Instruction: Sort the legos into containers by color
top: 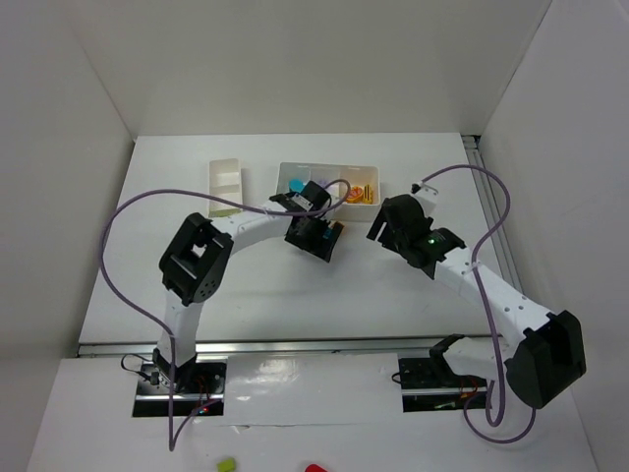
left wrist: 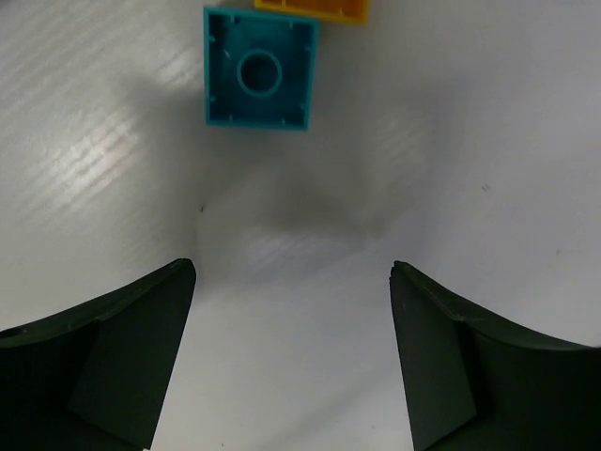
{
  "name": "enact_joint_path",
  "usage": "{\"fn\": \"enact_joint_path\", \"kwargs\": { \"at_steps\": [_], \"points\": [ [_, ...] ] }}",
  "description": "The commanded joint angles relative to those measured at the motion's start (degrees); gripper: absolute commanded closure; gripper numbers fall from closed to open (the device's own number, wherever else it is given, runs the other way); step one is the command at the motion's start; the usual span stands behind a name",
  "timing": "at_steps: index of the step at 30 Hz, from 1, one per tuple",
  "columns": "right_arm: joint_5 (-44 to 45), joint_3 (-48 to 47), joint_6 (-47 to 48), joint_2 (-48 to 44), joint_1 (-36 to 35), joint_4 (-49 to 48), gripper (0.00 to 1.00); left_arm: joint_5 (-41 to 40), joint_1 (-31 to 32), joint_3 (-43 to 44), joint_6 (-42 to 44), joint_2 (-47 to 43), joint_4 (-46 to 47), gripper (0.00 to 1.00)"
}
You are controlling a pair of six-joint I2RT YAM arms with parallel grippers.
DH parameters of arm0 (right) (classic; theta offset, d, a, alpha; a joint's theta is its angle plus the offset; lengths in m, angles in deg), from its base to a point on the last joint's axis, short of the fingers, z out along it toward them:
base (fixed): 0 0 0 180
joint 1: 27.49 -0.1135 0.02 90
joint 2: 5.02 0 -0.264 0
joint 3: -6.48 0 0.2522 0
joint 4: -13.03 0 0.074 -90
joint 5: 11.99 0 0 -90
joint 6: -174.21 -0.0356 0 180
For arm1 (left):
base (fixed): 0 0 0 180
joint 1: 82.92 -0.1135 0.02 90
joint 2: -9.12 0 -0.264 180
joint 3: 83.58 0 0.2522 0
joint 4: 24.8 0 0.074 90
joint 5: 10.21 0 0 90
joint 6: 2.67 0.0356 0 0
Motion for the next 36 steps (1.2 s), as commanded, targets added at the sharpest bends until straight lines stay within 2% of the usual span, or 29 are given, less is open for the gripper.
{"fn": "enact_joint_path", "kwargs": {
  "at_steps": [1, 10, 15, 16, 19, 20, 21, 26, 27, 28, 30, 32, 36],
  "points": [
    [0.8, 1.1, -1.4, -1.2, 0.4, 1.5, 0.22, -0.2, -0.3, 4.7, 3.1, 2.8, 1.8, 0.08],
    [0.3, 0.6, -1.4, -0.6, 1.0, 1.5, 0.22, -8.9, -0.3, 16.2, 4.1, 12.2, 1.2, 0.20],
    [0.3, 0.6, -0.8, -0.1, 1.0, 1.5, 0.22, -9.4, -0.3, 19.2, 4.7, 14.1, -0.7, 0.27],
    [0.3, 0.6, -0.8, -0.1, 1.0, 1.5, 0.22, -9.4, -0.3, 19.2, 4.7, 14.1, -0.7, 0.38],
    [0.3, 0.1, -0.3, -0.1, 1.0, 1.5, 0.22, -8.3, -0.3, 19.2, 4.1, 14.1, -0.7, 0.58],
    [-0.3, 0.1, -0.3, 0.4, 1.0, 1.5, 0.22, -8.3, -0.3, 19.2, 4.1, 13.3, -0.7, 0.73],
    [-0.3, 0.1, -0.3, 0.4, 1.0, 1.0, 0.22, -8.3, -0.3, 19.2, 4.1, 12.8, -1.3, 0.76],
    [-3.5, 0.1, 1.9, 3.4, 0.4, -2.4, 0.22, -8.3, -0.3, 12.7, 2.4, 5.6, -3.5, 0.77],
    [-6.2, 0.1, 4.2, 5.9, 0.4, -3.6, 0.22, -8.3, -0.3, 10.7, 1.8, 3.6, -3.5, 0.84],
    [-8.8, -0.7, 6.0, 8.0, 0.4, -5.6, 0.22, -7.6, -0.3, 6.4, 0.6, -1.1, -3.5, 1.00],
    [-12.6, -4.2, 9.5, 12.8, -0.9, -5.0, 0.22, -5.9, -0.8, 1.8, -0.8, -5.9, -3.5, 1.00],
    [-11.3, -8.4, 13.1, 19.9, -2.4, -3.0, 0.18, -5.4, -2.3, -3.9, -2.9, -12.1, -4.3, 1.00],
    [-9.8, -11.6, 18.1, 27.6, -2.9, -5.5, 0.15, -7.6, -6.5, -7.2, -5.4, -18.8, -8.8, 1.00]
  ]
}}
